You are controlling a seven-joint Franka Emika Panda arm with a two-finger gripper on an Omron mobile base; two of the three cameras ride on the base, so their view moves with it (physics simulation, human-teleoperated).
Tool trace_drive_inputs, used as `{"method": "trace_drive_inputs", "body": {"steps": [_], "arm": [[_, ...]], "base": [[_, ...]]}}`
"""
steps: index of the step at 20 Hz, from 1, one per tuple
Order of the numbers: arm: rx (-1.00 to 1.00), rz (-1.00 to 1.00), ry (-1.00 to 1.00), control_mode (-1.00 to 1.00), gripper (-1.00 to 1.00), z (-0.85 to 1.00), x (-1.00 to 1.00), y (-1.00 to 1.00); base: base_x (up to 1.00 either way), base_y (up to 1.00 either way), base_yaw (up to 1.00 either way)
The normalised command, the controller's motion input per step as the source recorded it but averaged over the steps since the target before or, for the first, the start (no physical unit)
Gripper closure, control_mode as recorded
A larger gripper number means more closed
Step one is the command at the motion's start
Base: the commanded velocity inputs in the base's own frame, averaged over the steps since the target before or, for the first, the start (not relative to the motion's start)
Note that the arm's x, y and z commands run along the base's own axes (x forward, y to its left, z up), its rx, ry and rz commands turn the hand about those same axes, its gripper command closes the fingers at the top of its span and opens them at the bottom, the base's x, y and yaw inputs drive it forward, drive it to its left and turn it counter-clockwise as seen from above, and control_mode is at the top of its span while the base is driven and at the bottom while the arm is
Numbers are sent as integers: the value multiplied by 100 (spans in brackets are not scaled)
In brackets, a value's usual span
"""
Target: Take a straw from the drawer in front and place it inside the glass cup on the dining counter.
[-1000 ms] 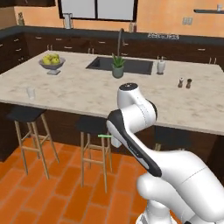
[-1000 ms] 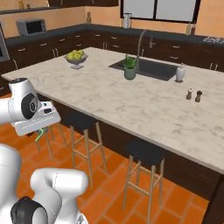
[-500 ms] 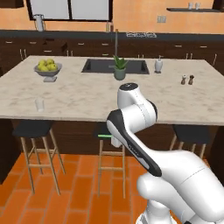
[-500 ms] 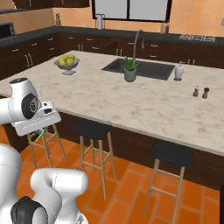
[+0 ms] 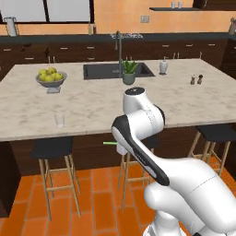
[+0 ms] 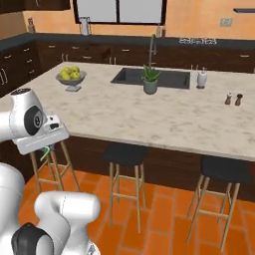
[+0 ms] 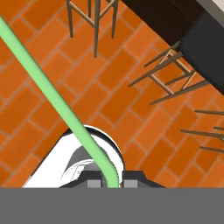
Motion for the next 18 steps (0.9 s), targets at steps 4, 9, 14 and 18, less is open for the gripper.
{"method": "trace_drive_inputs", "body": {"steps": [4, 9, 14, 18], "arm": [[0, 0, 0, 100, 100, 0, 0, 0], [0, 0, 0, 100, 100, 0, 0, 0], [0, 0, 0, 100, 100, 0, 0, 0], [0, 0, 0, 100, 100, 0, 0, 0]], "base": [[28, 51, -37], [41, 60, -29], [66, 64, -19], [74, 44, -16]]}}
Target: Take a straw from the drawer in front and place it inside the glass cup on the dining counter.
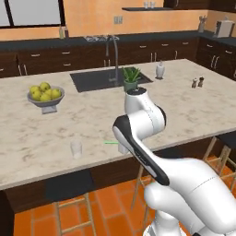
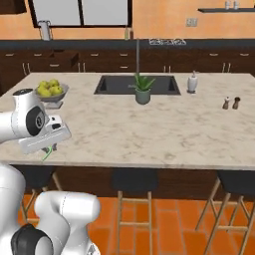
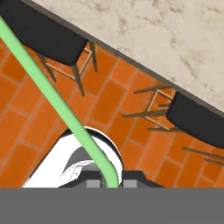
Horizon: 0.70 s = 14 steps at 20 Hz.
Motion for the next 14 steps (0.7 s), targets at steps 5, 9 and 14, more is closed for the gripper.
{"method": "trace_drive_inputs", "body": {"steps": [5, 9, 14], "arm": [[0, 0, 0, 100, 100, 0, 0, 0], [0, 0, 0, 100, 100, 0, 0, 0], [0, 0, 2, -100, 100, 9, -1, 22]], "base": [[74, 35, -13], [75, 51, -9], [27, 40, -3]]}}
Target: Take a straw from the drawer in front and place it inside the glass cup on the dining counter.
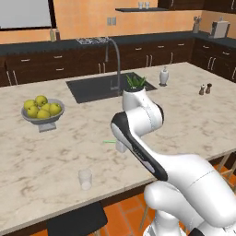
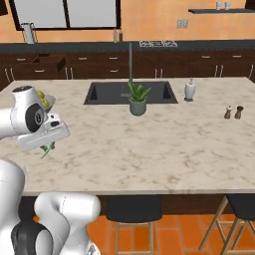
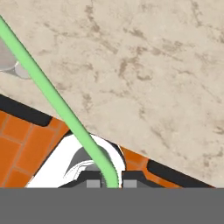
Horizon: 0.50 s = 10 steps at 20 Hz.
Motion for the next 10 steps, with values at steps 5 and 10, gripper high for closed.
{"method": "trace_drive_inputs", "body": {"steps": [5, 10], "arm": [[-15, 29, 0, -100, 100, 64, -46, 20], [-34, 55, 0, -100, 100, 88, -37, 2]], "base": [[0, 0, 0], [0, 0, 0]]}}
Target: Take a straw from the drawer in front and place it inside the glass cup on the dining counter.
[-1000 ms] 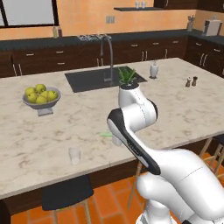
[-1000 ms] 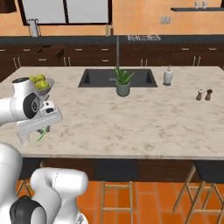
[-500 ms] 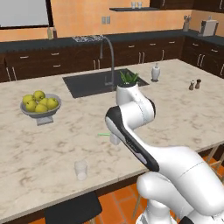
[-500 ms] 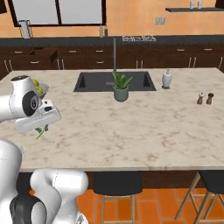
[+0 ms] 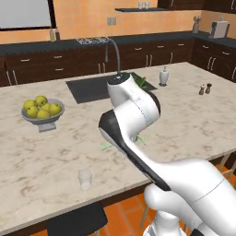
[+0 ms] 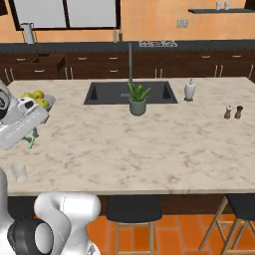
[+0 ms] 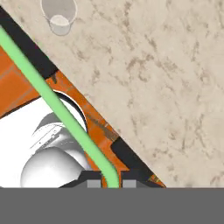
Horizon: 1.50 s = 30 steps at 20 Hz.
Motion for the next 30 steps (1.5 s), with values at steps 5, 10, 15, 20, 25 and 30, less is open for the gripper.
{"method": "trace_drive_inputs", "body": {"steps": [5, 10, 15, 20, 25, 30], "arm": [[-56, 45, 1, -100, 100, 41, -6, 32], [-67, 13, -1, -100, 100, -1, 0, 79], [-41, 1, -8, -100, 100, -7, 0, 85], [-36, 0, -24, -100, 100, -27, 12, 65], [-43, 0, -20, -100, 100, -37, 9, 39], [-22, 0, -18, -100, 100, -14, 0, 14]], "base": [[0, 0, 0], [0, 0, 0], [0, 0, 0], [0, 0, 0], [0, 0, 0], [0, 0, 0]]}}
